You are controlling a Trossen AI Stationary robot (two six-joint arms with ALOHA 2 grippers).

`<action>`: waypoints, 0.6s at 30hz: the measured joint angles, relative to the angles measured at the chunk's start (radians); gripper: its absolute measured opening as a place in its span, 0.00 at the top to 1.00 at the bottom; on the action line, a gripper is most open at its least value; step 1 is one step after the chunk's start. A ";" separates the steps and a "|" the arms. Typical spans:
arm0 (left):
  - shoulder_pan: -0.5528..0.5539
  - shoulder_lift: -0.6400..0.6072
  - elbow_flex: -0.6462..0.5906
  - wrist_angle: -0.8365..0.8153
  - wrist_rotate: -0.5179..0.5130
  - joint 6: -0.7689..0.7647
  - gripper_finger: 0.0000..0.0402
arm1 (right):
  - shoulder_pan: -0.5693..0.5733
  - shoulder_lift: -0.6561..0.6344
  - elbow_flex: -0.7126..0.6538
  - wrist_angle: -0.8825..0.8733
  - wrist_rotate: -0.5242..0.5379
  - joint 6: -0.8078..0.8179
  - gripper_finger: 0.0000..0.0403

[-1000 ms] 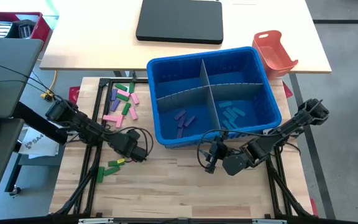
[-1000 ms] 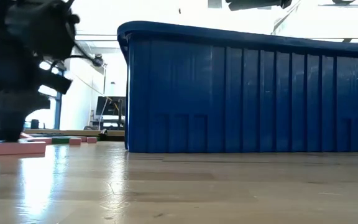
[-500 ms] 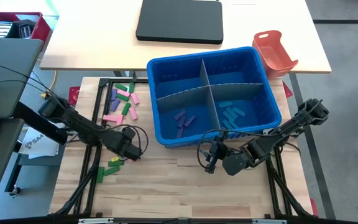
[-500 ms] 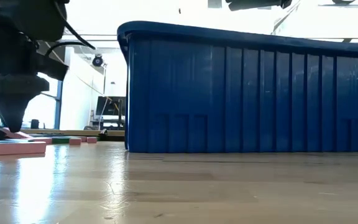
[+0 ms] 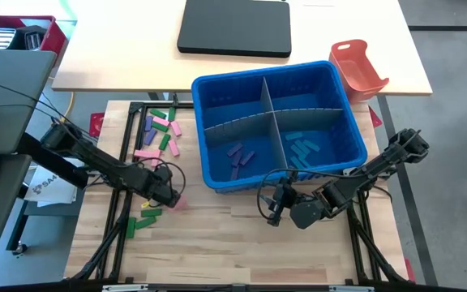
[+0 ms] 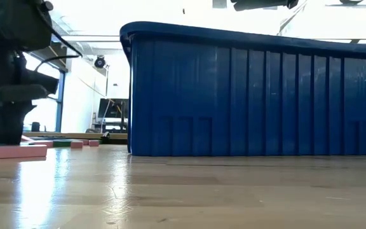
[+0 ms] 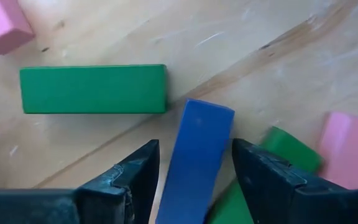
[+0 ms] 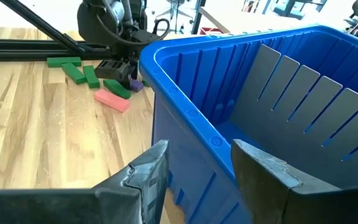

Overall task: Sort blocks
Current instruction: Put the purple block into the blue bin with the other purple block

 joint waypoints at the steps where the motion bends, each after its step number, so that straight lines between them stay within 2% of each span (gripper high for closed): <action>1: 0.000 0.000 -0.009 0.011 0.001 -0.001 0.52 | 0.000 0.000 0.000 0.000 0.000 0.000 0.58; 6: 0.000 -0.003 -0.028 0.033 0.004 -0.009 0.58 | 0.000 0.000 0.000 0.002 0.000 0.000 0.58; 12: -0.001 -0.008 -0.029 0.023 0.003 0.017 0.77 | 0.000 0.000 0.000 0.003 0.000 0.000 0.58; 18: 0.000 -0.082 -0.016 -0.051 0.003 0.019 0.77 | 0.000 0.000 0.000 0.003 0.000 0.000 0.58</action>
